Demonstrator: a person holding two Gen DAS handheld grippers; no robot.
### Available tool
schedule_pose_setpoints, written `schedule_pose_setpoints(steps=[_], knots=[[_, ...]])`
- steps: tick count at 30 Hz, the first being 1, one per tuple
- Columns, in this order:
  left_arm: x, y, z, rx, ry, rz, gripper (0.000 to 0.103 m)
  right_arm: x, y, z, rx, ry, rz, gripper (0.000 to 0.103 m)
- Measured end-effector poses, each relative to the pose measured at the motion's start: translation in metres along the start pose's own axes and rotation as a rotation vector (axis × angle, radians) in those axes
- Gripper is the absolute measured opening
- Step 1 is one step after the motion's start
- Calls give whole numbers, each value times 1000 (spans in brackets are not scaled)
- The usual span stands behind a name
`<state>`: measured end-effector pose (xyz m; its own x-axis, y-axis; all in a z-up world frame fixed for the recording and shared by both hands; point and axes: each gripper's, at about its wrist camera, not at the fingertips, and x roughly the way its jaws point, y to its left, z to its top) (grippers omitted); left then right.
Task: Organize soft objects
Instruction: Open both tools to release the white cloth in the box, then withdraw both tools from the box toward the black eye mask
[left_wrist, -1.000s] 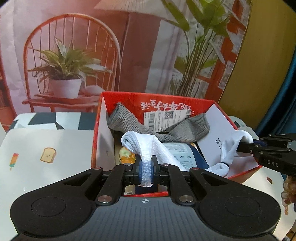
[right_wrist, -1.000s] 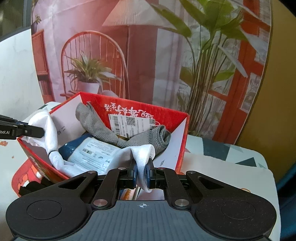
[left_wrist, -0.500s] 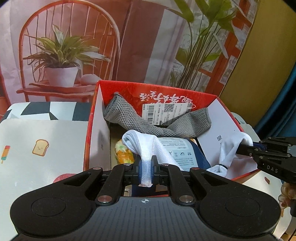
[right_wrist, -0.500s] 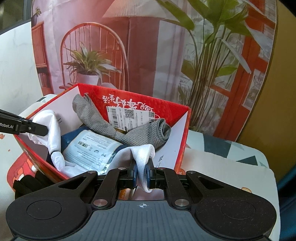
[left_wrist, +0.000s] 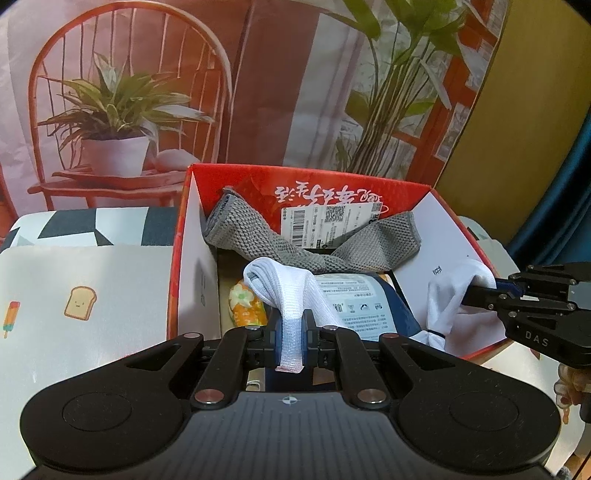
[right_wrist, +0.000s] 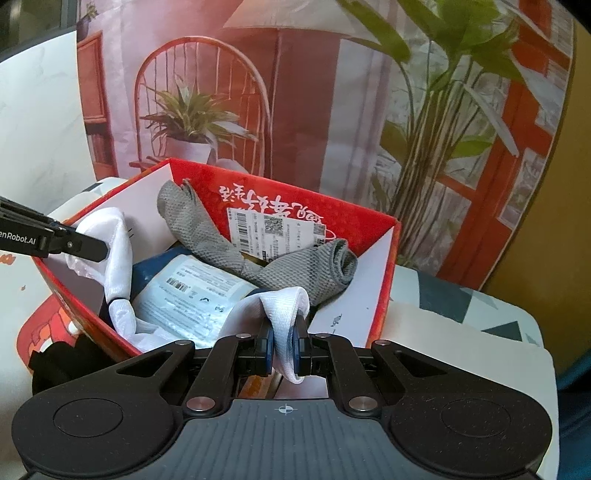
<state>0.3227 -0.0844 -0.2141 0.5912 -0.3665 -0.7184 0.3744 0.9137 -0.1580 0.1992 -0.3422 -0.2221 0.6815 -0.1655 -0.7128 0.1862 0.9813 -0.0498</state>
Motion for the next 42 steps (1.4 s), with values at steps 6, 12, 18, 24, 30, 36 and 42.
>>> schedule_pose_setpoints(steps=[6, 12, 18, 24, 30, 36, 42], knots=[[9, -2, 3, 10, 18, 10, 10, 8, 5, 5, -16, 11, 2, 9], [5, 0, 8, 13, -32, 25, 60, 15, 7, 9, -18, 17, -14, 14], [-11, 0, 14, 2, -85, 51, 72, 3, 10, 14, -25, -44, -61, 44], [-34, -2, 10, -7, -140, 61, 97, -17, 12, 17, -14, -99, -61, 73], [-59, -3, -2, 0, -177, 76, 103, -41, 12, 8, 61, -152, -33, 103], [-77, -1, -27, 31, -186, 116, 103, -58, 12, -14, 151, -180, -20, 103], [-90, -1, -59, 66, -206, 150, 103, -73, 25, -42, 155, -204, -17, 103]])
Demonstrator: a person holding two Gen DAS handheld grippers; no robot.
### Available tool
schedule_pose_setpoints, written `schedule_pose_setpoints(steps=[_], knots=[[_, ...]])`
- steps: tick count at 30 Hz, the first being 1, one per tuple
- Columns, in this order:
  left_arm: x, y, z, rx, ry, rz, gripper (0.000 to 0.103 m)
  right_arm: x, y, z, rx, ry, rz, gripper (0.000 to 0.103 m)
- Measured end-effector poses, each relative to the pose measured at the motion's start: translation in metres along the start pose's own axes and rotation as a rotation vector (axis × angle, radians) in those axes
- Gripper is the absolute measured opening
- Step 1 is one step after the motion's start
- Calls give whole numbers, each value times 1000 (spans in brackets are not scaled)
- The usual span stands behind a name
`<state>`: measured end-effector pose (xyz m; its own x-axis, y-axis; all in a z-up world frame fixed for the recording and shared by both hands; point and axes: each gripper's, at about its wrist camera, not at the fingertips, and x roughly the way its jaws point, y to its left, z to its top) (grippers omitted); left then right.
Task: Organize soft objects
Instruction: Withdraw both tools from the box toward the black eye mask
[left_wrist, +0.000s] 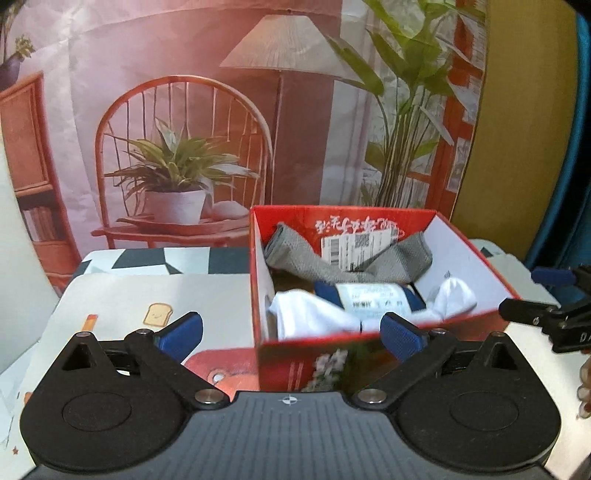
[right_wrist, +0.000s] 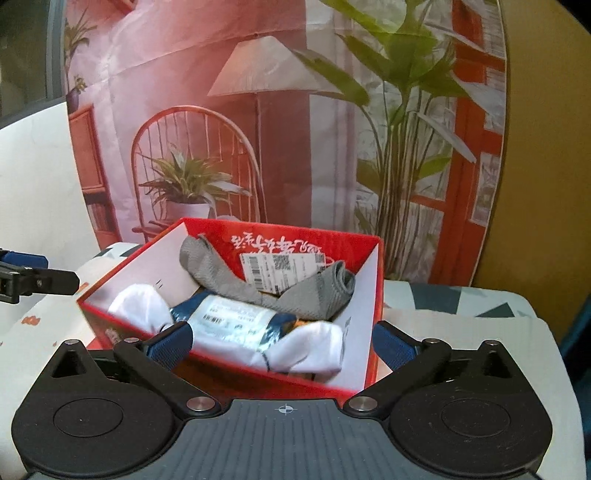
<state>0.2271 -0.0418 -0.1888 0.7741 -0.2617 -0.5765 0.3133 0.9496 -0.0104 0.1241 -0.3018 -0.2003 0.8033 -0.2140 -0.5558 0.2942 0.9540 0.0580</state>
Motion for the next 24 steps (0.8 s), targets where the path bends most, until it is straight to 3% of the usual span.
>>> schedule_pose_setpoints(steps=[11, 24], knots=[[-8, 5, -47, -21, 43, -1, 103, -20, 14, -44, -11, 21, 31, 103], [11, 11, -89, -106, 111, -1, 102, -1, 27, -98, 38, 118, 32, 100]])
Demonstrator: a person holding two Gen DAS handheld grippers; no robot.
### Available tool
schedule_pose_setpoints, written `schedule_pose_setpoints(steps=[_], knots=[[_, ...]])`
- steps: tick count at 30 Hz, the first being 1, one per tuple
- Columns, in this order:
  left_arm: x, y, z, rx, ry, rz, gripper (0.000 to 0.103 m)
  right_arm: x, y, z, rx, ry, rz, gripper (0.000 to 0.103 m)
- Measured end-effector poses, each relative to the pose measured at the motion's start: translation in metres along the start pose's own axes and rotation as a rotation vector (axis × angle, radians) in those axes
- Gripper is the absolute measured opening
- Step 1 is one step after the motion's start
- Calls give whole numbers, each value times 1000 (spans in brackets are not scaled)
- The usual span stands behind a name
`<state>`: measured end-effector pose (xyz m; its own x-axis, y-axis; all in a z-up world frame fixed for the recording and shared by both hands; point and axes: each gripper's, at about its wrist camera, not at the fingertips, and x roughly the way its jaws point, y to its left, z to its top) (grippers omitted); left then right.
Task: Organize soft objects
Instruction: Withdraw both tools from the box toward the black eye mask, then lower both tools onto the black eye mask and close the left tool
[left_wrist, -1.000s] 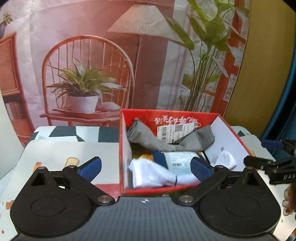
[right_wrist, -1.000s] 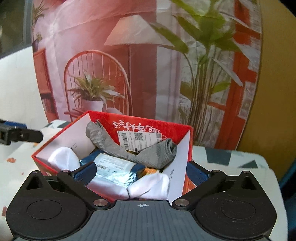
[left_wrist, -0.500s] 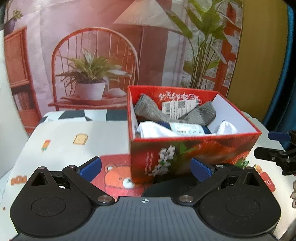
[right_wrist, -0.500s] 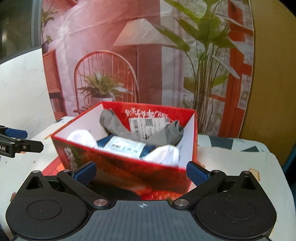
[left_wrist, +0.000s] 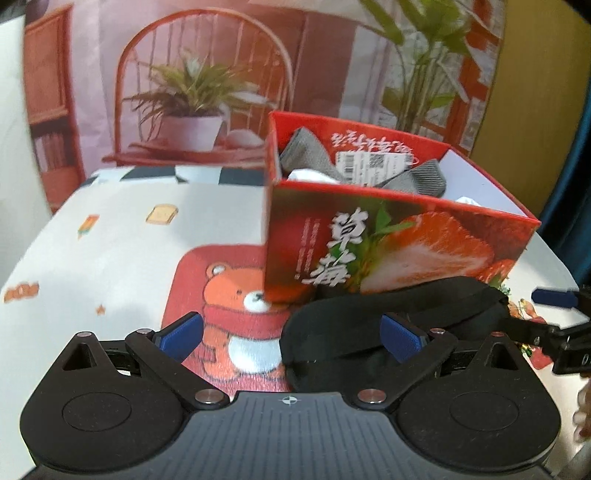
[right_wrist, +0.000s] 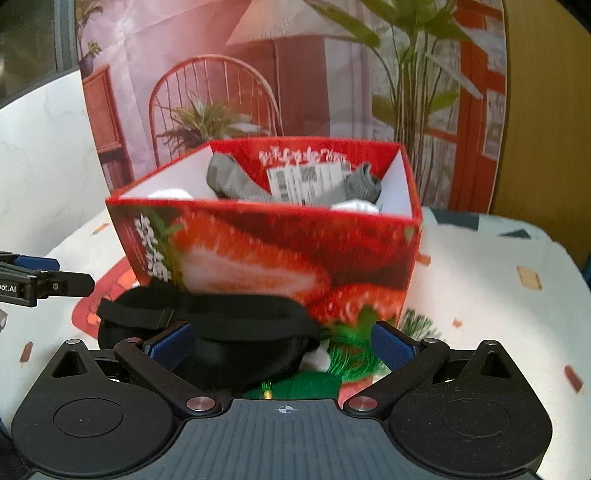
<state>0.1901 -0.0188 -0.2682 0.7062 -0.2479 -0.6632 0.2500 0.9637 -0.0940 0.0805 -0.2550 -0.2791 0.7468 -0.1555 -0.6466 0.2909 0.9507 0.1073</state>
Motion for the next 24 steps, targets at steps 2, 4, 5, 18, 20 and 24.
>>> schedule_pose_setpoints(steps=[2, 4, 5, 18, 20, 24], knots=[[4, 2, -4, -19, 14, -9, 100, 4, -1, -5, 15, 12, -3, 99], [7, 2, -7, -22, 26, -8, 98, 7, -1, -10, 30, 24, -2, 98], [8, 3, -9, -21, 28, -5, 98, 9, 0, -12, 34, 28, -2, 97], [19, 1, -20, -25, 55, 13, 90, 24, 1, -24, 27, 77, -22, 92], [19, 1, -22, -32, 55, 9, 90, 25, 1, -26, 31, 85, -22, 92], [19, 3, -24, -45, 62, 6, 89, 26, 1, -30, 30, 97, -26, 92]])
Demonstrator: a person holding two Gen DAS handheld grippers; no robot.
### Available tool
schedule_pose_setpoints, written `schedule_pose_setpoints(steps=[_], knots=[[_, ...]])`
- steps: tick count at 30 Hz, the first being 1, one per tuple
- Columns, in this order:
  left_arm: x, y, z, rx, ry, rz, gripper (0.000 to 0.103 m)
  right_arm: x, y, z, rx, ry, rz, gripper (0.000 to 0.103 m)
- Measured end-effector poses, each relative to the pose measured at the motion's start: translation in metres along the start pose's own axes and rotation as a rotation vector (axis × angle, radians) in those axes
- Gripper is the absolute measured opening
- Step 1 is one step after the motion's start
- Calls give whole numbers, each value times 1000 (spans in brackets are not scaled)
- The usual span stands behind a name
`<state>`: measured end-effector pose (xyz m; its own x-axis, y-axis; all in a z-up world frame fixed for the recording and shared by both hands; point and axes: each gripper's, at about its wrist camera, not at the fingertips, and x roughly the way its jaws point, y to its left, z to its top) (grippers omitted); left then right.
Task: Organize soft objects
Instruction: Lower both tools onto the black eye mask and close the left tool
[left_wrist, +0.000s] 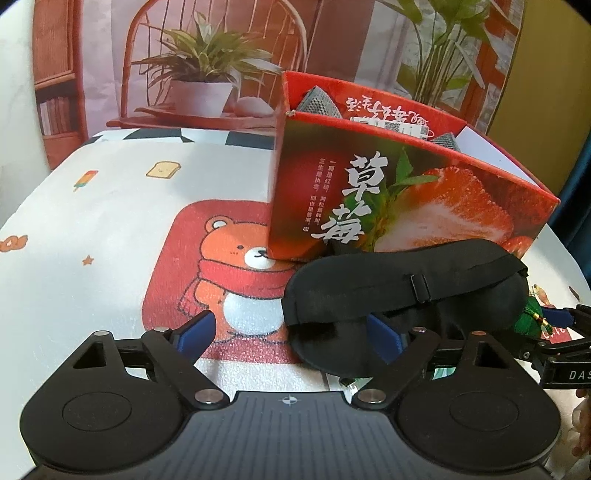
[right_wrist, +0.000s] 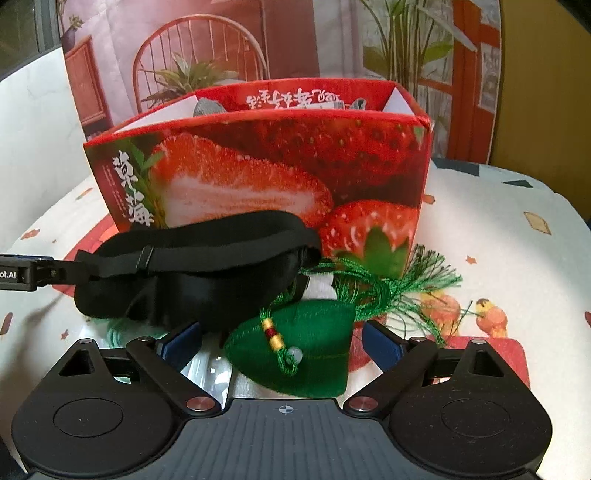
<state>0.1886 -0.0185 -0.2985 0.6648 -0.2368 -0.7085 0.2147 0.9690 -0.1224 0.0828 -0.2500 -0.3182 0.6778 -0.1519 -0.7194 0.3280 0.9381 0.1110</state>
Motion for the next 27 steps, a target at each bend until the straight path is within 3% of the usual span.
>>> schedule_pose_setpoints(steps=[4, 8, 22, 27], knots=[[0, 2, -2, -8, -4, -5, 89, -1, -1, -2, 8, -3, 4, 91], [0, 3, -2, -20, -3, -23, 80, 1, -1, -2, 8, 3, 8, 88], [9, -2, 2, -2, -18, -60, 80, -8, 4, 12, -23, -43, 43, 88], [23, -6, 0, 2, 25, -74, 70, -7, 6, 16, -33, -43, 57, 88]])
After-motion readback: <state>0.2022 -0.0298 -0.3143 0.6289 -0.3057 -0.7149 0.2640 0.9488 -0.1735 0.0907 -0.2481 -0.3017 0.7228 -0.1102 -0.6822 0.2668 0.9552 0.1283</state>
